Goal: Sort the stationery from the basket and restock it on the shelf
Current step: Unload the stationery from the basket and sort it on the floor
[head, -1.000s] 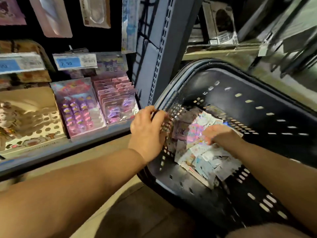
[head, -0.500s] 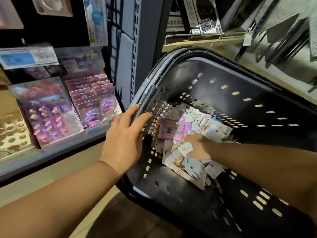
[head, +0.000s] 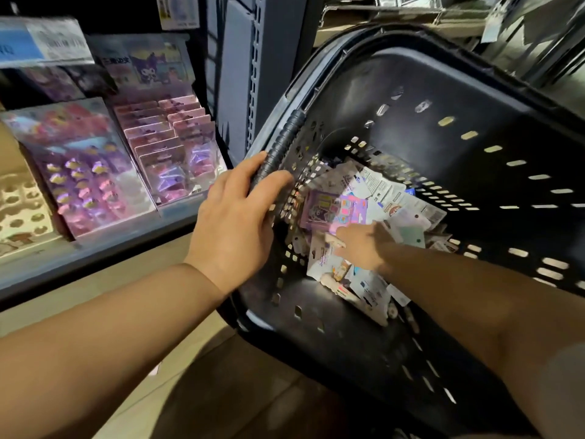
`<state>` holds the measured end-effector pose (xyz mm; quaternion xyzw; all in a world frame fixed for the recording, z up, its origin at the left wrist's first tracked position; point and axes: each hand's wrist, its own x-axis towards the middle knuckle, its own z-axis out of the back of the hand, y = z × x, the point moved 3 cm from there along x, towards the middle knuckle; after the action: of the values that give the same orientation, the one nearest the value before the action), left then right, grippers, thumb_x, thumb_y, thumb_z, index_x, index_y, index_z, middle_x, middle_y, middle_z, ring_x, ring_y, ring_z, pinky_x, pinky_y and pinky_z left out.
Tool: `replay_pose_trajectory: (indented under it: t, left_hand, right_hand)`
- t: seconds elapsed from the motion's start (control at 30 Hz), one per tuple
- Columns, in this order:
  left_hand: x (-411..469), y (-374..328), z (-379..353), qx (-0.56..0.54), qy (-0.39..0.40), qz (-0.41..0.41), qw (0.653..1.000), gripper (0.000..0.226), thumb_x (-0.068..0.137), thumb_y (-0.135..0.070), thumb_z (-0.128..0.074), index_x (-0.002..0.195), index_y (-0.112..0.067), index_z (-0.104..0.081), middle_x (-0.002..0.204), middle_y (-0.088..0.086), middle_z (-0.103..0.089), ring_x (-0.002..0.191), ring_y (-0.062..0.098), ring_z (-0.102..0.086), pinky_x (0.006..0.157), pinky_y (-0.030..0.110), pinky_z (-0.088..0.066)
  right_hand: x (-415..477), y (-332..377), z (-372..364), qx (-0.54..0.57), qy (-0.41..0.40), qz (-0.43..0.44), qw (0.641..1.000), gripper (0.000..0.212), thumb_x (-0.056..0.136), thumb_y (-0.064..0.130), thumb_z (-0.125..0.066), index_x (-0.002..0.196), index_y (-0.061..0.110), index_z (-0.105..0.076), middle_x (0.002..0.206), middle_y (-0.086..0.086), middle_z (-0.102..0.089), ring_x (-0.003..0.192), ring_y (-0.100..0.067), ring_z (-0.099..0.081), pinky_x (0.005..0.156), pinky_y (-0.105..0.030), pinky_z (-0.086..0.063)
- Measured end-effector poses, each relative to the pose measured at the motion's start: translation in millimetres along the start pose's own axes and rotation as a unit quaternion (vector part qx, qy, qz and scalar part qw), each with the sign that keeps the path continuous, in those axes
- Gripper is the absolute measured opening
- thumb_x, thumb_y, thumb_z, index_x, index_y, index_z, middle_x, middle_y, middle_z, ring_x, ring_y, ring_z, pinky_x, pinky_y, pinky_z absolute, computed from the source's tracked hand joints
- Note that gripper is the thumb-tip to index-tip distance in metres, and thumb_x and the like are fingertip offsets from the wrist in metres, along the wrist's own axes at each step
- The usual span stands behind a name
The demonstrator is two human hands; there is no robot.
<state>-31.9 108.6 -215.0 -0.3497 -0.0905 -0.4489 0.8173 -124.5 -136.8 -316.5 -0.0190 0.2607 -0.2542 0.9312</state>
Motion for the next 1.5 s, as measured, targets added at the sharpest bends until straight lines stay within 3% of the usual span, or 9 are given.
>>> replay_pose_trajectory:
  t: [0.13,0.33,0.57,0.77,0.87,1.0,1.13,1.2,1.5]
  left_hand:
    - [0.2,-0.1,-1.1,-0.001,0.0,0.001,1.0,0.062,0.074,-0.013,-0.051,0.131,-0.032,-0.04,0.146,0.016,-0.04,0.125,0.045,-0.043,0.096,0.057,-0.044]
    - [-1.7,1.2,0.3,-0.009,0.007,-0.002,1.0,0.068,0.073,-0.004,-0.061,0.132,-0.032,-0.04,0.147,0.017,-0.038,0.126,0.046,-0.041,0.097,0.059,-0.043]
    - [-1.6,-1.3,0.7,0.0,0.005,-0.009,1.0,0.076,0.069,0.003,-0.069,0.131,-0.03,-0.04,0.146,0.017,-0.039,0.124,0.046,-0.044,0.095,0.057,-0.044]
    - [-0.5,-0.1,0.6,0.006,0.012,-0.013,1.0,0.074,0.072,0.0,-0.069,0.132,-0.031,-0.039,0.147,0.016,-0.038,0.126,0.045,-0.042,0.097,0.057,-0.043]
    - [-0.3,0.5,0.6,0.007,0.007,-0.018,1.0,0.075,0.071,0.0,-0.07,0.132,-0.03,-0.039,0.146,0.017,-0.039,0.125,0.045,-0.043,0.097,0.057,-0.043]
    - [-1.4,-0.8,0.0,0.007,-0.001,-0.019,1.0,0.075,0.07,0.001,-0.072,0.132,-0.029,-0.041,0.145,0.017,-0.04,0.123,0.044,-0.043,0.095,0.055,-0.044]
    - [-1.5,-1.0,-0.5,0.008,-0.006,-0.018,1.0,0.076,0.069,0.003,-0.072,0.131,-0.028,-0.042,0.144,0.018,-0.04,0.124,0.045,-0.043,0.094,0.056,-0.044]
    - [-1.2,-0.3,-0.7,0.008,-0.006,-0.017,1.0,0.076,0.069,0.004,-0.072,0.131,-0.029,-0.042,0.144,0.019,-0.04,0.124,0.046,-0.043,0.094,0.057,-0.043]
    - [-2.7,0.4,-1.9,0.003,-0.002,-0.006,1.0,0.074,0.068,0.003,-0.073,0.13,-0.027,-0.045,0.143,0.017,-0.04,0.123,0.044,-0.043,0.092,0.057,-0.044]
  right_hand:
    - [-13.2,2.7,-33.3,0.085,0.006,-0.074,0.994,0.032,0.093,0.048,-0.05,0.094,0.016,-0.049,0.091,-0.005,-0.06,0.077,-0.024,-0.054,0.066,-0.029,-0.042]
    - [-18.0,6.3,-47.0,0.183,-0.029,-0.162,0.969,0.047,0.085,0.04,-0.066,0.113,0.004,-0.057,0.112,-0.018,-0.061,0.105,-0.034,-0.06,0.074,-0.032,-0.041]
    - [-11.6,22.5,-53.4,0.2,-0.08,-0.307,0.927,0.097,0.064,0.048,-0.084,0.135,0.004,-0.033,0.131,-0.012,-0.049,0.123,-0.022,-0.05,0.095,-0.032,-0.046]
    - [-27.5,3.5,-40.2,0.235,-0.075,-0.288,0.925,0.049,0.094,0.041,-0.052,0.13,0.009,-0.041,0.133,-0.013,-0.04,0.122,-0.025,-0.041,0.101,-0.032,-0.039]
    - [-36.7,-18.9,-47.4,0.259,-0.071,-0.306,0.914,0.064,0.079,0.02,-0.073,0.129,0.008,-0.035,0.127,-0.014,-0.046,0.115,-0.027,-0.051,0.089,-0.034,-0.051]
    - [-54.4,-35.8,-54.4,0.345,0.018,-0.265,0.9,0.062,0.07,0.011,-0.072,0.12,0.007,-0.036,0.11,-0.015,-0.051,0.091,-0.026,-0.06,0.06,-0.033,-0.054]
    - [-66.2,-39.5,-63.1,0.401,0.128,-0.191,0.887,0.045,0.072,-0.005,-0.062,0.11,0.007,-0.042,0.086,-0.016,-0.053,0.034,-0.012,-0.051,0.035,-0.022,-0.038]
    - [-68.8,-35.4,-58.5,0.359,0.145,-0.156,0.909,0.038,0.072,-0.002,-0.064,0.103,0.009,-0.045,0.079,-0.012,-0.054,0.03,-0.007,-0.046,0.034,-0.02,-0.036]
    - [-66.6,-16.3,-60.7,0.26,0.186,-0.125,0.939,0.06,0.079,0.041,-0.071,0.121,0.003,-0.052,0.116,-0.019,-0.064,0.106,-0.032,-0.063,0.087,-0.035,-0.05]
